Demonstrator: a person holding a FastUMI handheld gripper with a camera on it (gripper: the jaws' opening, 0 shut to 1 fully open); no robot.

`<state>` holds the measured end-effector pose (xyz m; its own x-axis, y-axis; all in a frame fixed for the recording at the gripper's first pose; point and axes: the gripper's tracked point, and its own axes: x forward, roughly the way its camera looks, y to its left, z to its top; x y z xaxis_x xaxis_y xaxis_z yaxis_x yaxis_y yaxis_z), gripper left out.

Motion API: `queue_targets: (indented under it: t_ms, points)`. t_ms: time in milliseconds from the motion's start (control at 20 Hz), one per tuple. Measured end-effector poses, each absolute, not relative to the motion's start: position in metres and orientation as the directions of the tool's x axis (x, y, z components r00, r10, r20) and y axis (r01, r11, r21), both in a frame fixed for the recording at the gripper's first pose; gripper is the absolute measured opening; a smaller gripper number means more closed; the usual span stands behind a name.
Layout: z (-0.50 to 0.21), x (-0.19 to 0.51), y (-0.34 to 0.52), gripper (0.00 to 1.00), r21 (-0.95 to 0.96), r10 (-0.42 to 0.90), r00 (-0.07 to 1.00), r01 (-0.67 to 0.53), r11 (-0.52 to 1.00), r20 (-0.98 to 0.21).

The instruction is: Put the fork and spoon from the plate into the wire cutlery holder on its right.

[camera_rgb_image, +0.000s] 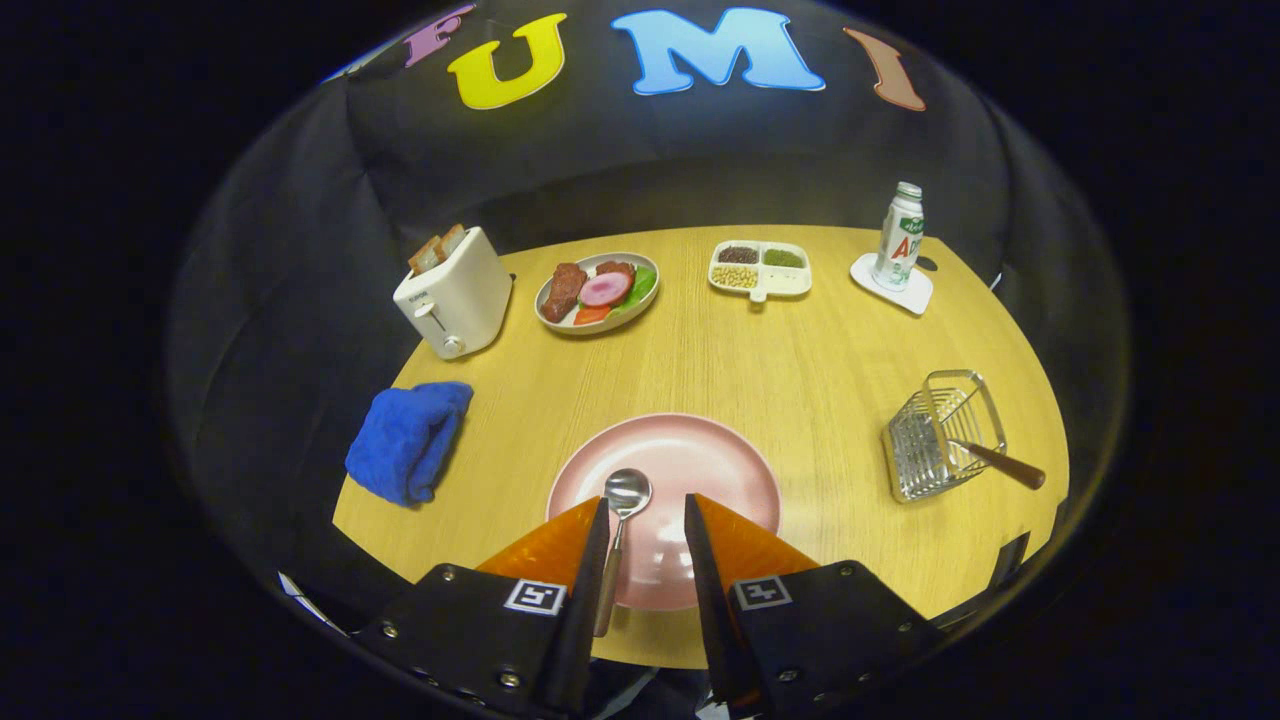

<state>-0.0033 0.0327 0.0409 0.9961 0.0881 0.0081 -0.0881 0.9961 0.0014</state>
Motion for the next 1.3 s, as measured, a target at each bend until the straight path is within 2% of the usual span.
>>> queue_targets:
  t_ms: [350,1300]
  points:
    - [0.003,0.031,0.048,0.47,0.026,0.116,0.988,-0.114,0.993,-0.097]
    - [-0.029,0.079,0.052,0.46,0.053,0.052,0.980,-0.042,0.998,-0.192]
